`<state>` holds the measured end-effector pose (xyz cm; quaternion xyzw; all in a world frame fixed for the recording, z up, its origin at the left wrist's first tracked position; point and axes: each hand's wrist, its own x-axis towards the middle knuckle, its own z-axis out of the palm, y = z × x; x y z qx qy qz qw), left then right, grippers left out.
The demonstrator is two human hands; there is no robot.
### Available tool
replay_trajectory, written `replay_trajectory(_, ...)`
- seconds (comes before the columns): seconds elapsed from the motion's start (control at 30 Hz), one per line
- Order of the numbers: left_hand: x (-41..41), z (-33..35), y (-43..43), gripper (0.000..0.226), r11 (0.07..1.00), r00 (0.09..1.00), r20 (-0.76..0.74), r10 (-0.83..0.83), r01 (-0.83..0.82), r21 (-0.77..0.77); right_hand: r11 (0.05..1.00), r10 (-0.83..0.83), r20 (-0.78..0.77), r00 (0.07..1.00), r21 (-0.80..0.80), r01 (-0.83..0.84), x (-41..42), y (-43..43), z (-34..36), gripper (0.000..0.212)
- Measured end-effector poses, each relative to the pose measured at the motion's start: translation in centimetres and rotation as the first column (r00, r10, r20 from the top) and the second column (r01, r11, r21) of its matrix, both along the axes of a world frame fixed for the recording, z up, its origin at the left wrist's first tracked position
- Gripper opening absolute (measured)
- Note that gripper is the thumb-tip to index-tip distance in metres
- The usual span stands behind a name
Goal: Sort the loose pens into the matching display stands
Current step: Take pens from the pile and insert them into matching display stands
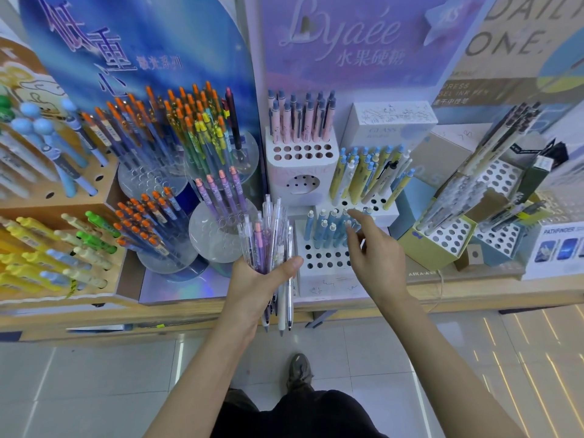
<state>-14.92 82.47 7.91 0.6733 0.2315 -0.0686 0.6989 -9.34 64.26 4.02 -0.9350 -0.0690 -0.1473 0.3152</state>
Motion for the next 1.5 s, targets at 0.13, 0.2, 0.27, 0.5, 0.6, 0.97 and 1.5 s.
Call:
replay_trajectory(0.13, 0.0, 0.1, 0.0, 0.044, 1.0, 1.0, 0.009, -0.006, 0.006, 0.005, 0.997, 0.079, -0.173, 0.982, 0.008, -0.078, 1.1, 0.8, 0.1, 0.026)
replay_trajectory(0.2, 0.0, 0.0, 0.0, 0.057, 1.0, 1.0, 0.005, -0.008, 0.008, 0.012, 0.999, 0.043, -0.166, 0.985, -0.007, -0.044, 1.5, 0.8, -0.1, 0.024)
replay_trajectory(0.27, 0.0, -0.1, 0.0, 0.072, 1.0, 1.0, 0.001, -0.012, 0.012, 0.023, 1.0, 0.024, -0.153, 0.988, -0.005, -0.025, 1.7, 0.8, -0.1, 0.022)
replay_trajectory(0.5, -0.3, 0.0, 0.2, 0.069, 1.0, 1.0, 0.009, -0.02, 0.02, 0.005, 0.999, 0.028, -0.162, 0.986, -0.034, -0.034, 1.7, 0.9, 0.0, 0.027)
replay_trajectory(0.6, -0.2, 0.3, 0.2, 0.061, 1.0, 1.0, 0.024, -0.013, 0.013, -0.004, 0.997, 0.065, -0.128, 0.99, 0.038, -0.061, 1.0, 1.2, 0.4, 0.036)
replay_trajectory(0.97, -0.5, 0.3, 0.5, 0.037, 0.999, 0.999, 0.052, -0.014, 0.016, -0.034, 0.984, 0.102, -0.177, 0.979, 0.166, -0.073, -0.8, 2.2, 1.6, 0.031)
replay_trajectory(1.5, -1.1, 0.2, 0.7, 0.02, 0.994, 0.997, 0.008, -0.073, 0.074, -0.083, 0.426, 0.457, -0.49, 0.743, 0.853, 0.301, -1.8, 3.4, 4.9, 0.004)
